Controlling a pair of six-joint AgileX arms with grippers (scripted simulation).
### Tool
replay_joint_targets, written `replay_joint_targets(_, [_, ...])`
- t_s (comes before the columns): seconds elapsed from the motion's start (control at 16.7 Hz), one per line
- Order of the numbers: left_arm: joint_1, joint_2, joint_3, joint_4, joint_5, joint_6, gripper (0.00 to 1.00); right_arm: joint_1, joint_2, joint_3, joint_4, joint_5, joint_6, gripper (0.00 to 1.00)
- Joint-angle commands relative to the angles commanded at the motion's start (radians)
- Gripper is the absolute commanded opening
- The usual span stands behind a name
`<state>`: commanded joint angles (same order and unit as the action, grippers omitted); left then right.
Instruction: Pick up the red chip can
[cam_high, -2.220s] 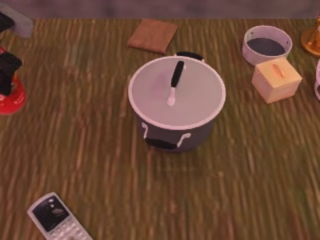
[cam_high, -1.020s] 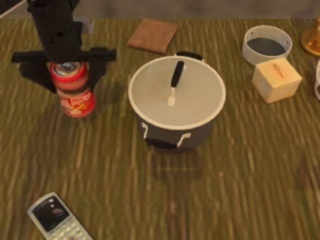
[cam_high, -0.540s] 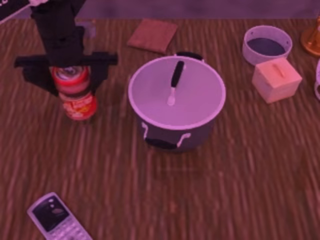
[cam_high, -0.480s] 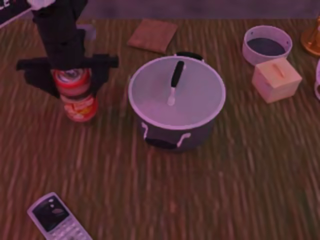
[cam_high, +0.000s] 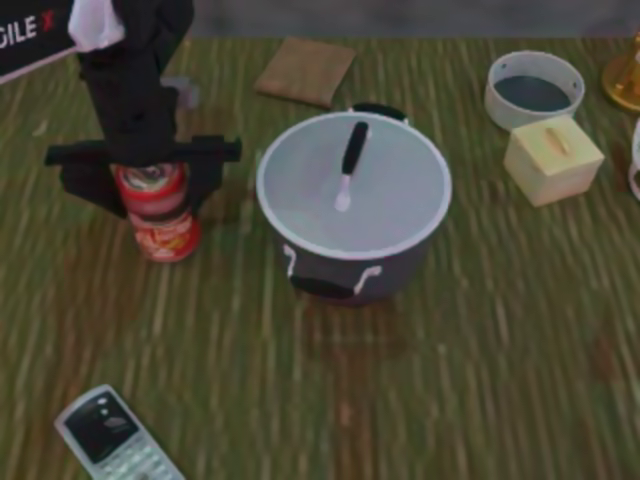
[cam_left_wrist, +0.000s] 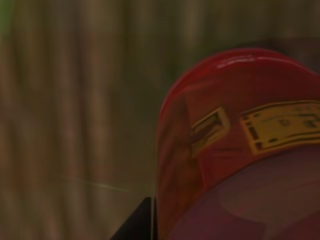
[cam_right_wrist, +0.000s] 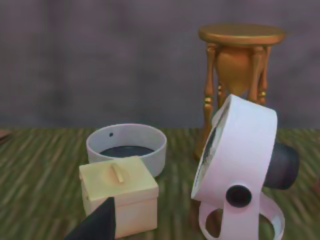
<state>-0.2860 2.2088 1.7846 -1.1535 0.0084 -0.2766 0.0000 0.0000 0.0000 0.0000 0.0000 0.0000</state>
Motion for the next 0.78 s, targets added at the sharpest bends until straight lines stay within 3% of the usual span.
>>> replay_joint_targets(0.72, [0.0, 0.0, 0.0, 0.0, 0.0, 0.0, 0.98, 0.0, 0.0, 0.0, 0.0, 0.0, 0.0, 1.0])
replay_joint_targets(0.78, [0.0, 0.0, 0.0, 0.0, 0.0, 0.0, 1.0, 0.0, 0.0, 0.0, 0.0, 0.0, 0.0, 1.0])
